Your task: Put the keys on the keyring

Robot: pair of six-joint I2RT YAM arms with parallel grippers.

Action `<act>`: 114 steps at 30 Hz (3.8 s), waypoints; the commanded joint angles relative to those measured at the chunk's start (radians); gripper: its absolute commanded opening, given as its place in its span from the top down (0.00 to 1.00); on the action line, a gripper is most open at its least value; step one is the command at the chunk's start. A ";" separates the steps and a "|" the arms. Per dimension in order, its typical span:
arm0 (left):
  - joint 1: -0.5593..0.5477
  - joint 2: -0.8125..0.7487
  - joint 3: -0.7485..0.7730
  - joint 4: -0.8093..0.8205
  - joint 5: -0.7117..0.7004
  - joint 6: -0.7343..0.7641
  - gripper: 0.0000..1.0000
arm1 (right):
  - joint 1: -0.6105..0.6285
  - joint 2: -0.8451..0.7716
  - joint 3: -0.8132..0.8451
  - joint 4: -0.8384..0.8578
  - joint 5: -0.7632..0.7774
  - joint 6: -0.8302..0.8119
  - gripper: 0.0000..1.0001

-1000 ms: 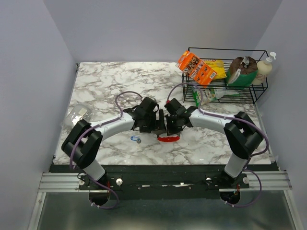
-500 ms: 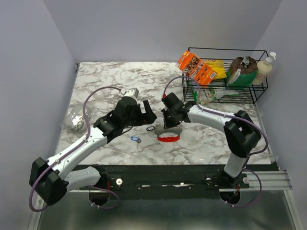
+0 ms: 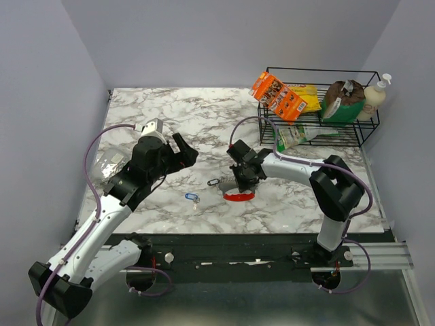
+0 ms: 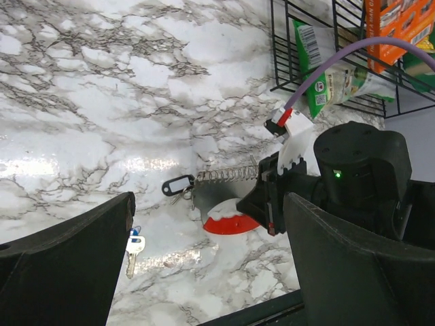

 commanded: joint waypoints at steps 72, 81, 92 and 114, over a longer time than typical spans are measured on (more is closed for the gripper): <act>0.022 0.428 -0.038 0.114 0.218 0.094 0.01 | -0.254 -0.302 -0.153 0.201 -0.321 -0.006 0.01; 0.020 0.485 -0.037 0.134 0.229 0.090 0.01 | -0.217 -0.184 -0.055 0.195 -0.332 -0.015 0.15; 0.022 0.462 -0.085 0.142 0.221 0.071 0.01 | -0.121 -0.016 0.074 0.224 -0.361 -0.009 0.43; 0.023 0.412 -0.129 0.150 0.241 0.068 0.01 | -0.078 0.056 0.109 0.188 -0.323 0.000 0.60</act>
